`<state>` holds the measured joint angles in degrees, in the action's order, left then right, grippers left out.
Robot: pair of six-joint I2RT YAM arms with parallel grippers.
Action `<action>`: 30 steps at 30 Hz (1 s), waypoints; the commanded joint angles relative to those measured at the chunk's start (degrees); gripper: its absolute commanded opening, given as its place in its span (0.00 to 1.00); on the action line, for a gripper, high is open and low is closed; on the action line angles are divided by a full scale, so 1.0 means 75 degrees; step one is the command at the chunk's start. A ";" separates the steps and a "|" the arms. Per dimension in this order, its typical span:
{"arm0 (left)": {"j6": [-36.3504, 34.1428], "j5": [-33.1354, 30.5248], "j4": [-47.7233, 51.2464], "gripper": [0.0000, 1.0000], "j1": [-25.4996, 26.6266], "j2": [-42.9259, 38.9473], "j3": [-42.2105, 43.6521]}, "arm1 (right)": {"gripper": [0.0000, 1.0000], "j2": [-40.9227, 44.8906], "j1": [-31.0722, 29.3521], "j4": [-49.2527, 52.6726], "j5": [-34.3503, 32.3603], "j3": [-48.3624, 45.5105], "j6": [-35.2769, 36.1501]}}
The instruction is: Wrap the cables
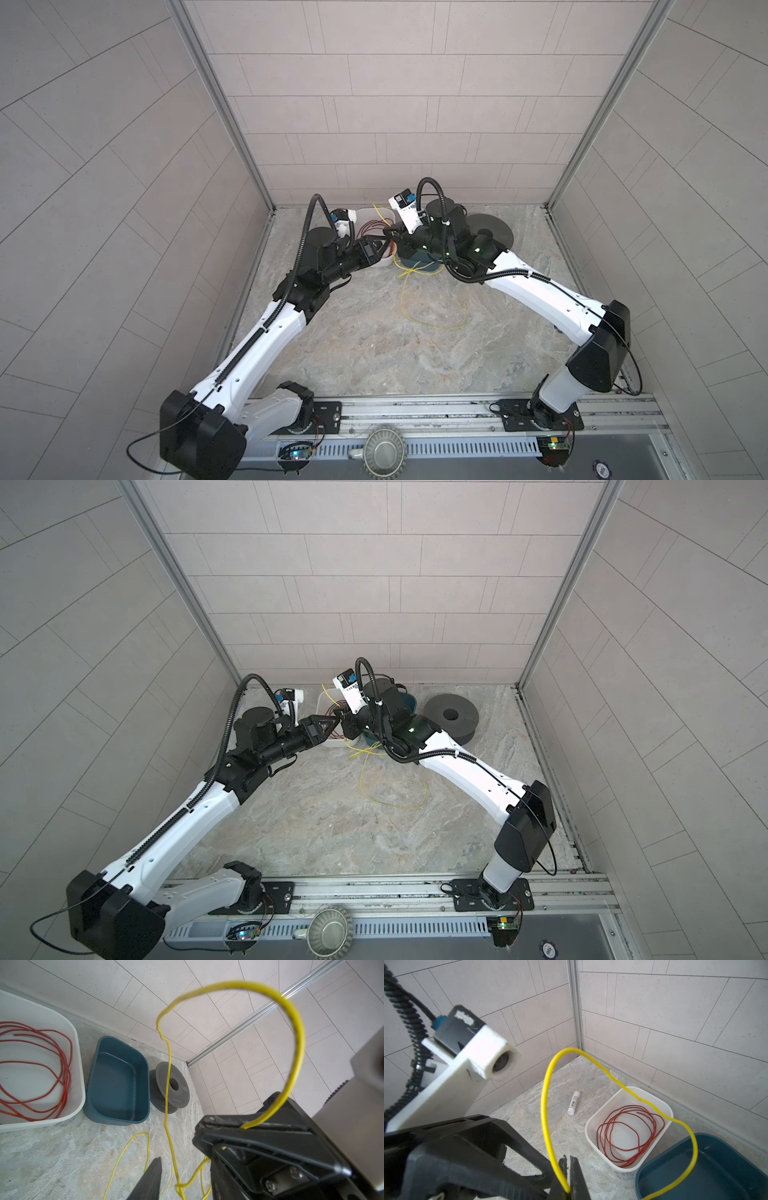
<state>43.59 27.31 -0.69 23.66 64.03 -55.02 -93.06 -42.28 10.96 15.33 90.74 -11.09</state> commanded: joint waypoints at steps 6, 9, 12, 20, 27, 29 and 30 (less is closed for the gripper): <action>-0.0957 -0.0214 -0.0525 0.38 0.0209 -0.0233 0.0504 | 0.00 0.0128 -0.0016 -0.0055 0.0288 0.0224 -0.0252; -0.1115 -0.0148 -0.0703 0.38 0.0209 -0.0249 0.0646 | 0.00 0.0103 0.0023 -0.0049 0.0490 0.0260 -0.0359; -0.1018 -0.0106 -0.0914 0.38 0.0209 -0.0167 0.0646 | 0.00 0.0079 0.0021 -0.0048 0.0604 0.0255 -0.0371; -0.0673 0.0027 -0.1514 0.38 0.0209 0.0003 0.0663 | 0.00 0.0024 0.0028 -0.0051 0.0689 0.0238 -0.0440; -0.0597 0.0240 -0.1578 0.37 0.0209 0.0226 0.0645 | 0.00 -0.0071 0.0025 -0.0161 0.0963 0.0253 -0.0525; -0.0566 0.0386 -0.1682 0.37 0.0209 0.0274 0.0677 | 0.00 -0.0095 0.0021 -0.0172 0.0995 0.0265 -0.0551; -0.0553 0.0377 -0.1689 0.35 0.0209 0.0281 0.0690 | 0.00 -0.0107 0.0025 -0.0162 0.0989 0.0256 -0.0550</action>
<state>39.09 28.32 -10.07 24.88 65.47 -50.30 -93.32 -40.95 10.94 18.70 90.83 -14.04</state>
